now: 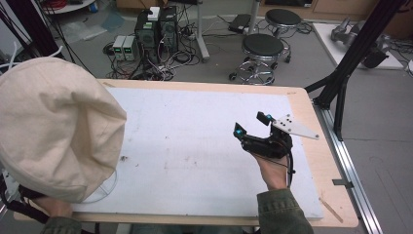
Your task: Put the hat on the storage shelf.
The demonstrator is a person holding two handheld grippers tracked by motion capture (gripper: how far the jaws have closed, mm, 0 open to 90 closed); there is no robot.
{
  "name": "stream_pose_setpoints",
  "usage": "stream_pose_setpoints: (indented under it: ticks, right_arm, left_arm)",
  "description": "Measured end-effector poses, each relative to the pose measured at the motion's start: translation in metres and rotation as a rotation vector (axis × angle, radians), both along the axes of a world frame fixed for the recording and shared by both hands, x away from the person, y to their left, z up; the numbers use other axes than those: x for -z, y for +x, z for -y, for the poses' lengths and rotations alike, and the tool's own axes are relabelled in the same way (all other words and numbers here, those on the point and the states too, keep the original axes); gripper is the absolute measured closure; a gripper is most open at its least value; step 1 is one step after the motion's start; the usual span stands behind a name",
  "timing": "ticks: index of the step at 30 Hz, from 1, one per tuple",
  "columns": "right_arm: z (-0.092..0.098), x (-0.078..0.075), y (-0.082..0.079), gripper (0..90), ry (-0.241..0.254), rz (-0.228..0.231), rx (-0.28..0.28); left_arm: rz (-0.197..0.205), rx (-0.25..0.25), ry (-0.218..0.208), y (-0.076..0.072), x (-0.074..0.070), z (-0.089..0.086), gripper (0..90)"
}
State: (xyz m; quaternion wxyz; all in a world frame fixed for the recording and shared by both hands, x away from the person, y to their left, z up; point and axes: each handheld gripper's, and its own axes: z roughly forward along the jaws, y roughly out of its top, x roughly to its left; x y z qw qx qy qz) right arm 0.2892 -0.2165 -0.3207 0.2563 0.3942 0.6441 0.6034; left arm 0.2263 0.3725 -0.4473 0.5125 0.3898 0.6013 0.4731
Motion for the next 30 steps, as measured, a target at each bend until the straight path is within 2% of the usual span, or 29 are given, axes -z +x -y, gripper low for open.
stream_pose_setpoints:
  ticks: [5,10,20,25,30]
  right_arm:
    - [0.001,0.000,-0.008,11.1,-0.029,0.010,0.011]
    - [0.006,0.007,-0.016,11.1,-0.114,0.023,0.048]
    - [0.036,0.027,-0.029,11.1,-0.098,-0.014,0.138]
    - [0.053,0.044,-0.034,11.1,-0.093,-0.023,0.211]
    - [0.068,0.061,-0.037,11.1,-0.100,-0.014,0.355]
  left_arm:
    - [-0.003,0.002,0.002,-0.001,0.000,0.000,23.6]
    - [0.002,0.002,-0.002,-0.001,0.000,0.000,23.6]
    - [-0.002,0.001,-0.001,-0.002,0.000,0.001,23.6]
    - [0.001,0.002,0.000,-0.001,0.000,0.002,23.6]
    - [0.000,0.006,0.000,-0.001,0.000,0.003,23.6]
